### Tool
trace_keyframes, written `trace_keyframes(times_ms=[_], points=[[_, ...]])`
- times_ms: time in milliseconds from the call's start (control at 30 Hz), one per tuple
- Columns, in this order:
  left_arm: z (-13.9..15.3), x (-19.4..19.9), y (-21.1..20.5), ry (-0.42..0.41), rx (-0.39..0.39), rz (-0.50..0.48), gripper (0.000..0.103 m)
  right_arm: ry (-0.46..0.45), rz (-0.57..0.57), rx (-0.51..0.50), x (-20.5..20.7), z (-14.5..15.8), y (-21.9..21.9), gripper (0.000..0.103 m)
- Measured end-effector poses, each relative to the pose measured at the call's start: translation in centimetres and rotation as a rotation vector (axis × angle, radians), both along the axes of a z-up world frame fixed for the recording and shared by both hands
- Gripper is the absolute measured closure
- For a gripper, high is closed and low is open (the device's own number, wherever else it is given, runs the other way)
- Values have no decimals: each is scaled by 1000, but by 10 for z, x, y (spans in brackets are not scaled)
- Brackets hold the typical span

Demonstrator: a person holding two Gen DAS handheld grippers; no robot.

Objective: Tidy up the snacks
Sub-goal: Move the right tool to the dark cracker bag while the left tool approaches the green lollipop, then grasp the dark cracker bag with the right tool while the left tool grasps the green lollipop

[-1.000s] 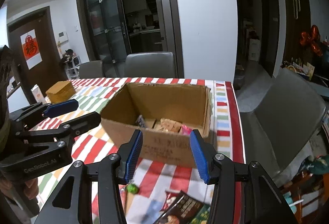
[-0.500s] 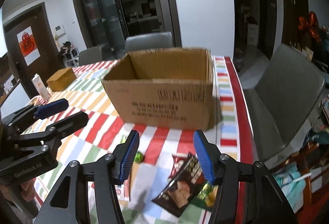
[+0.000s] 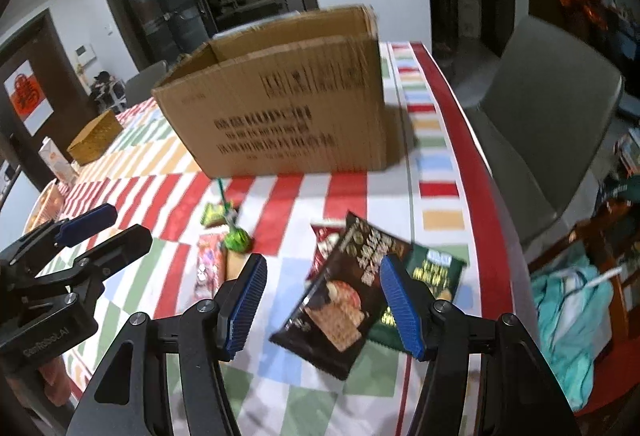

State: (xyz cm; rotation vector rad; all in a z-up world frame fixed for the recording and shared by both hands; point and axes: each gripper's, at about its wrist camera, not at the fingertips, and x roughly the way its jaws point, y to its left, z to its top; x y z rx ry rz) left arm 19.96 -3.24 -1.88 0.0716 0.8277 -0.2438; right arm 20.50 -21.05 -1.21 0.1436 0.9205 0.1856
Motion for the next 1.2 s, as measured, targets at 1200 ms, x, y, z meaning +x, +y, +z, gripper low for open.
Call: trace_keyframes(times_ms=[1200], points=[[-75, 63, -15, 103, 1, -79, 52, 157, -83, 122, 42, -63, -11, 43]])
